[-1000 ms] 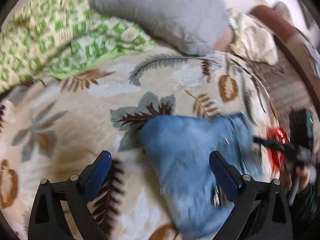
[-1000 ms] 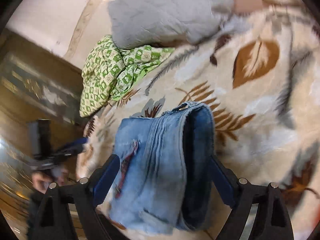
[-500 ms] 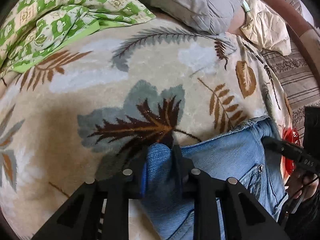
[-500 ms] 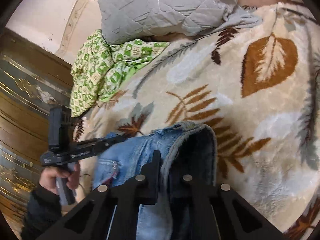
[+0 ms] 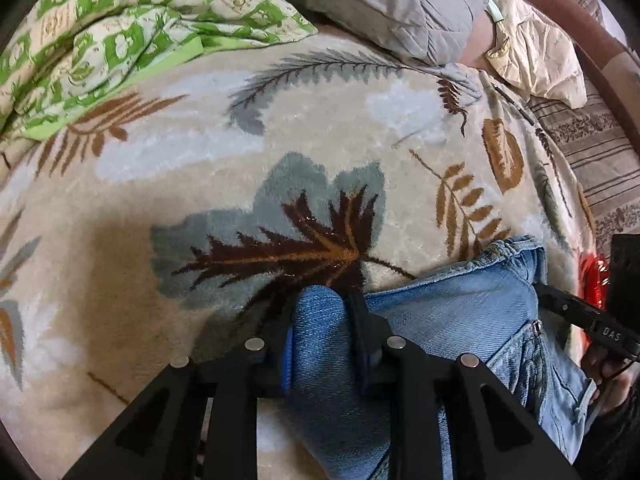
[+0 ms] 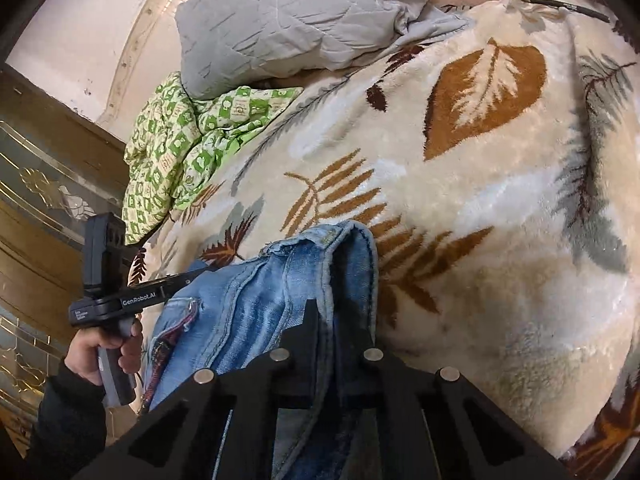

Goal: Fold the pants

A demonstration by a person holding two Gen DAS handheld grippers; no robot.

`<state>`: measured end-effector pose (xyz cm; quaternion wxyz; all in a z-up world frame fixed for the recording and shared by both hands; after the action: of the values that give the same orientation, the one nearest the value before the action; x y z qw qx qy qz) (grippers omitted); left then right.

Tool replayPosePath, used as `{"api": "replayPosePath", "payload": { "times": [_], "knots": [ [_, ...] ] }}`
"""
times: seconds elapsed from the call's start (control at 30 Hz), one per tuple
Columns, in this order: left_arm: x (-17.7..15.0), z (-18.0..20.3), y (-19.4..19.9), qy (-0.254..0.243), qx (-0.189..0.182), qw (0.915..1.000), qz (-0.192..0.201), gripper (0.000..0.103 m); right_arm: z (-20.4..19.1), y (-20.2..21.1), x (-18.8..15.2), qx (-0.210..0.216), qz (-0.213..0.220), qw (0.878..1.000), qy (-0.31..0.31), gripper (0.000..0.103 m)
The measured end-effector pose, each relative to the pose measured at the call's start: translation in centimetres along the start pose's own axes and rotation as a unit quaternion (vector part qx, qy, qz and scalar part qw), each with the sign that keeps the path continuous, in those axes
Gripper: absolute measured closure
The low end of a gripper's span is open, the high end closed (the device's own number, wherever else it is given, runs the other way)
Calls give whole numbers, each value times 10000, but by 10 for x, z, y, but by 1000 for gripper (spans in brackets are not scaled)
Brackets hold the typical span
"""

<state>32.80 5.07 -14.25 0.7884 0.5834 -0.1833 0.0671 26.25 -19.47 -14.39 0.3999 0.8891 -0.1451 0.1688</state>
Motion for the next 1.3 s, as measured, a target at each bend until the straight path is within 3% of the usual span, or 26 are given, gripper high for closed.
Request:
{"api": "replayPosePath", "payload": {
  "times": [0.1, 0.2, 0.33, 0.4, 0.47, 0.5, 0.53, 0.7, 0.83, 1.0, 1.07, 1.17, 1.27, 1.3],
  "knots": [
    [-2, 0, 23, 88, 403, 9988, 276, 43, -12, 7, 2, -179, -46, 9997, 182, 94],
    [-13, -3, 57, 282, 228, 9980, 522, 20, -21, 30, 2, -162, -1, 9997, 205, 92],
    [-45, 4, 96, 283, -4, 9982, 529, 10, -31, 60, -3, -208, 1, 9992, 346, 91],
    [-60, 13, 105, 172, -48, 9986, 496, 8, -35, 72, -11, -123, -61, 9992, 368, 85],
    [-79, 19, 113, 57, -127, 9989, 441, 5, -38, 80, -20, -87, -71, 9991, 412, 64],
    [-87, 21, 115, 31, -163, 9990, 406, 3, -39, 83, -24, -48, -80, 9991, 412, 29],
    [-95, 24, 117, 23, -196, 9991, 373, 3, -38, 86, -27, 13, -58, 9993, 366, 7],
    [-125, 34, 116, 107, -428, 9985, 314, 3, -33, 95, -37, 618, 10, 9980, -147, 7],
    [-142, 41, 107, 119, -603, 9977, 300, 3, -37, 87, -49, 852, -291, 9956, -253, 7],
    [-164, 65, 109, -403, -906, 9936, 543, 3, -33, 77, -64, 1138, -446, 9913, -480, 16],
    [-171, 76, 113, -843, -739, 9915, 663, 3, -32, 75, -65, 1197, -441, 9904, -524, 20],
    [-175, 89, 111, -1526, -175, 9851, 773, 3, -35, 67, -65, 1223, -521, 9897, -527, 29],
    [-175, 90, 99, -1781, 146, 9812, 730, 4, -36, 62, -64, 1169, -543, 9903, -527, 47],
    [-174, 89, 95, -1802, 248, 9807, 724, 11, -34, 60, -64, 1141, -539, 9903, -576, 57]
  ]
}}
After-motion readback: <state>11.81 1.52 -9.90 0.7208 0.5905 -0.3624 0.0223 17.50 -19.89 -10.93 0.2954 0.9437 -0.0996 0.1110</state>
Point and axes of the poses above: each gripper's, at about its wrist camera, not at the fingertips, and y roughly against the way its jaws point, z to its right, x to its top, the point moved 1 cm from there along -y, roughly the way its jaws point, and after that the axes turned 1 degree about z, right-handed, at the moved point
